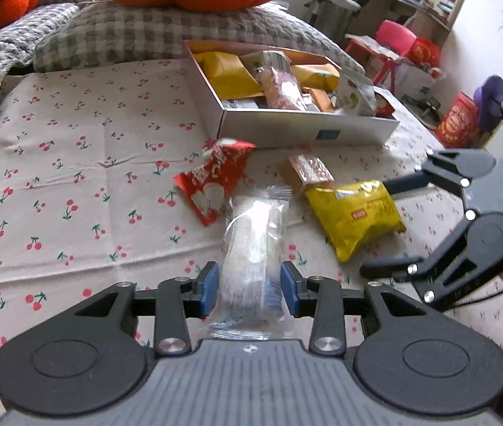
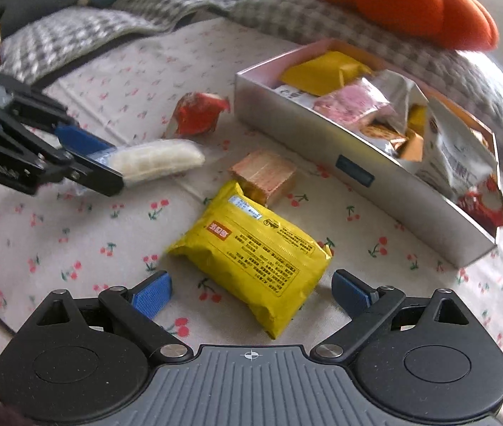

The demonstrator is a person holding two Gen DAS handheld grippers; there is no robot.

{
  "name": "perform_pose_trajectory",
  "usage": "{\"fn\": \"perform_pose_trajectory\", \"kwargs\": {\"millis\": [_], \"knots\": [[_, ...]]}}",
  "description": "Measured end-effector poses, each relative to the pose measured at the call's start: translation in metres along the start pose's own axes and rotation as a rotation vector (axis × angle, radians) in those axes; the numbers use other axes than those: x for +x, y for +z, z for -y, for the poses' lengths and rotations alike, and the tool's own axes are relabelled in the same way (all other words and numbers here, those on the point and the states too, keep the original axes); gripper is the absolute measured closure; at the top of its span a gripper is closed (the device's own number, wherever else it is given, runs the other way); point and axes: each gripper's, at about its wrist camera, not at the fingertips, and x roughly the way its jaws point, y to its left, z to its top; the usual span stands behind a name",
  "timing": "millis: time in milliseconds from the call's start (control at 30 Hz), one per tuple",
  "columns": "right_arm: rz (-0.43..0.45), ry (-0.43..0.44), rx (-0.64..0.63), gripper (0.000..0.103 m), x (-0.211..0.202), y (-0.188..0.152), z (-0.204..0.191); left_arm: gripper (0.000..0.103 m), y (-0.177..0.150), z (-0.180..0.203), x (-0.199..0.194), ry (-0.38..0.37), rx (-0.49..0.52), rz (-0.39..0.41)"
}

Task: Organize snacks
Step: 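Grasp the clear wrapped bar with the left gripper while the right grasps the yellow pack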

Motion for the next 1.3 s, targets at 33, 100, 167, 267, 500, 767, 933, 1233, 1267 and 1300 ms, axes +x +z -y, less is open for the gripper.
{"fn": "perform_pose_trajectory", "kwargs": {"millis": [33,100,167,267,500,767,933,1233,1267,1300], "knots": [[0.001,-0.001,-0.012,0.003,0.000,0.000,-0.001,0.061,-0.001,0.000,-0.001,0.007,0.001,0.007],[-0.010,-0.013,-0.022,0.001,0.001,0.002,-0.001,0.048,-0.001,0.001,-0.002,0.021,0.001,0.022],[-0.016,-0.024,-0.022,0.001,0.002,0.005,-0.001,0.038,0.000,0.001,-0.002,0.016,0.007,0.034],[-0.004,-0.041,-0.046,0.001,0.004,0.008,-0.004,0.035,0.003,0.003,0.001,0.017,0.015,0.029],[0.006,-0.049,-0.037,0.001,0.011,0.015,0.000,0.035,0.009,0.012,0.014,0.026,0.027,0.000],[0.025,-0.051,-0.050,0.001,0.017,0.021,0.001,0.043,0.009,0.019,0.021,0.057,0.048,-0.038],[0.035,-0.050,-0.067,0.002,0.018,0.022,0.000,0.054,0.011,0.021,0.021,0.127,0.051,-0.061],[0.028,-0.010,-0.066,0.010,0.021,0.028,-0.001,0.065,0.018,0.030,0.025,0.199,0.045,-0.122],[0.029,0.000,-0.068,0.015,0.021,0.029,-0.001,0.067,0.018,0.030,0.025,0.199,0.043,-0.123],[0.030,0.009,-0.071,0.018,0.020,0.029,-0.002,0.068,0.018,0.030,0.025,0.199,0.038,-0.125]]}}
